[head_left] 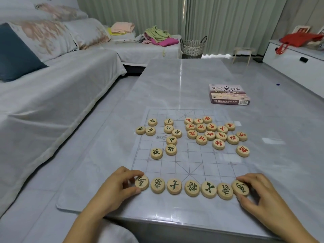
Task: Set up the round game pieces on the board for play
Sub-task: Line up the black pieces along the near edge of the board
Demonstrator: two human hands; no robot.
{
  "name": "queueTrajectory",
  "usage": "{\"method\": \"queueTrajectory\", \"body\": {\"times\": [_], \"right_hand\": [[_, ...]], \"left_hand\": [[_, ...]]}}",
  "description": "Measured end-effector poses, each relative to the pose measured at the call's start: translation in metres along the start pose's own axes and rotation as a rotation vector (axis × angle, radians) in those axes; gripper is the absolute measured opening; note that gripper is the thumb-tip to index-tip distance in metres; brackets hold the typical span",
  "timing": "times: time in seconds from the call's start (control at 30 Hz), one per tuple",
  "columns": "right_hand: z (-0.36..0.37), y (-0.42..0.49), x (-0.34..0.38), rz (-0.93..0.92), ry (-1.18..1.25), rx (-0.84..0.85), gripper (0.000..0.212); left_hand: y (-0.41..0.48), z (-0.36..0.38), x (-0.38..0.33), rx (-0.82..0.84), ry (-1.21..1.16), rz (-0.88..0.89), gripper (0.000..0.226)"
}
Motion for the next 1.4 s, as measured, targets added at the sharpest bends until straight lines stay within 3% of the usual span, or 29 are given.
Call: {"method": "queueTrajectory", "body": {"times": [0.13, 0.7, 1.07, 1.23, 1.33, 1.4], "right_hand": [[0.000, 0.000, 0.001, -0.012, -0.013, -0.018, 0.043], [-0.001, -0.001, 0.004, -0.028, -0.010, -0.009, 0.026], [-0.003, -0.001, 0.004, -0.008, -0.010, 0.035, 0.034], [-0.006, -0.002, 0.002, 0.038, 0.039, 0.115, 0.049], [-0.010, -0.002, 0.001, 0.089, 0.131, 0.129, 0.063], [-0.013, -0.002, 0.003, 0.116, 0.211, 0.118, 0.062]], "left_hand": [[0.001, 0.001, 0.001, 0.011, -0.003, 0.012, 0.044], [0.003, 0.004, 0.001, -0.024, 0.077, 0.042, 0.050], [0.002, 0.004, 0.001, 0.007, 0.098, -0.017, 0.049], [0.000, -0.004, 0.007, -0.015, -0.093, -0.081, 0.088], [0.008, -0.014, -0.002, -0.066, -0.137, -0.112, 0.054], [0.020, -0.020, -0.013, -0.098, -0.094, -0.092, 0.034]]}}
Point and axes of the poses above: each hand's wrist, its own y-axis towards the middle knuckle, its own z-axis out of the palm, x = y × z, the point moved 5 cm from there along y, towards the middle knuckle, and after that the axes turned 1 degree about x, right-handed, at the moved point
